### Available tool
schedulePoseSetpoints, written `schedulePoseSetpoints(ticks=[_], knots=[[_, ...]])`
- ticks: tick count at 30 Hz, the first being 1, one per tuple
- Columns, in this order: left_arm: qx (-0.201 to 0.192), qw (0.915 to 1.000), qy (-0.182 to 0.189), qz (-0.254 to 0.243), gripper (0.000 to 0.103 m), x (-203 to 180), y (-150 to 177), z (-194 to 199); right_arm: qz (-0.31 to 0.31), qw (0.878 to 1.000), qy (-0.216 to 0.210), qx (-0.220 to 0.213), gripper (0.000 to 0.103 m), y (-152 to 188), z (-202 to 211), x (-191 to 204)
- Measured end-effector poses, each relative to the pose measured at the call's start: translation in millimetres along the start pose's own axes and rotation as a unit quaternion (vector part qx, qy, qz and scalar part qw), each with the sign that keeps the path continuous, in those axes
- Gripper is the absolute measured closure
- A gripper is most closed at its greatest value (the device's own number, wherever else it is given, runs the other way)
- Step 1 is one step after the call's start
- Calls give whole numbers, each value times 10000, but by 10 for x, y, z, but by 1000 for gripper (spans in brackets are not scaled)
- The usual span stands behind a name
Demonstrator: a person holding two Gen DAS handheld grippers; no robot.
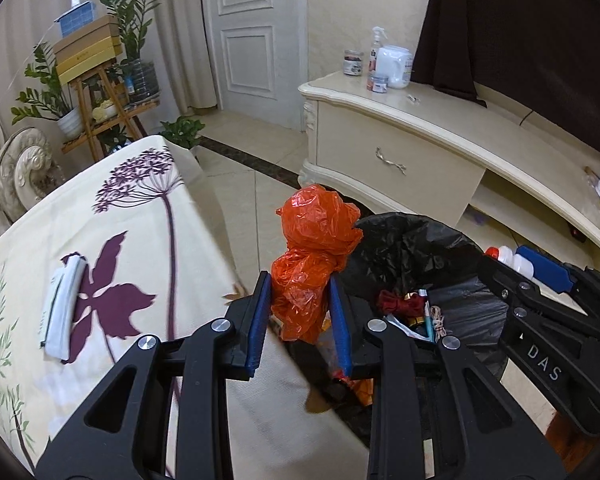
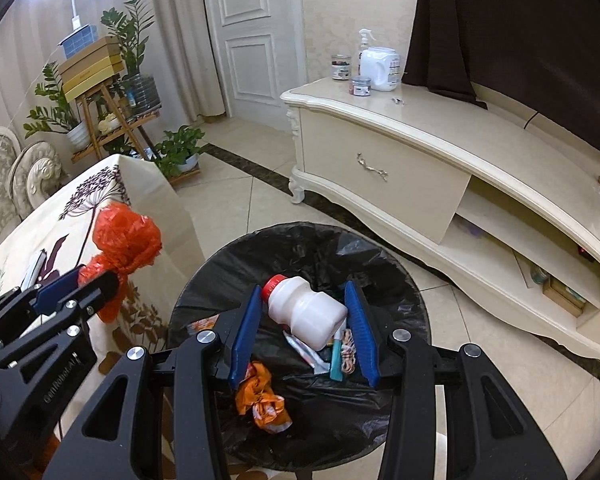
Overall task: Collect trash
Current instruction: 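Carry the orange bag and yogurt bottle over the bin and open both tools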
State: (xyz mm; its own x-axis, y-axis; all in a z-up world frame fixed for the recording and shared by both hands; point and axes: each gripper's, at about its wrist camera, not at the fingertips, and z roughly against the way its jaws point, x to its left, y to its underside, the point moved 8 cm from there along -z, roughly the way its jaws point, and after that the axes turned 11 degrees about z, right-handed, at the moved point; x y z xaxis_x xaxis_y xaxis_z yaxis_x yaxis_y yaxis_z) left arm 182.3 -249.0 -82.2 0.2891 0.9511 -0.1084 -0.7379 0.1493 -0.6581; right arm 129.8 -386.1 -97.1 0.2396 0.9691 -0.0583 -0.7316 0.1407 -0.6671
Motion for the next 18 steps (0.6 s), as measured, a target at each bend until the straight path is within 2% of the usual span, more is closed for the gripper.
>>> schedulePoseSetpoints(ticks=[4, 6, 7, 12, 18], knots=[[106, 9999, 36, 84, 73, -18, 18, -65, -35, 10000, 23, 28, 59, 10, -43, -47], [122, 9999, 40, 36, 63, -37, 24, -75, -53, 10000, 36, 31, 51, 24, -51, -58], [120, 9999, 25, 21, 52, -42, 28, -76, -64, 10000, 41, 27, 51, 31, -49, -69], [97, 9999, 0, 43, 49, -28, 28, -62, -105, 9999, 100, 26, 48, 66, -22, -90], [45, 9998, -74, 154, 39, 111, 27, -6, -130, 9998, 147, 62, 46, 101, -18, -79]])
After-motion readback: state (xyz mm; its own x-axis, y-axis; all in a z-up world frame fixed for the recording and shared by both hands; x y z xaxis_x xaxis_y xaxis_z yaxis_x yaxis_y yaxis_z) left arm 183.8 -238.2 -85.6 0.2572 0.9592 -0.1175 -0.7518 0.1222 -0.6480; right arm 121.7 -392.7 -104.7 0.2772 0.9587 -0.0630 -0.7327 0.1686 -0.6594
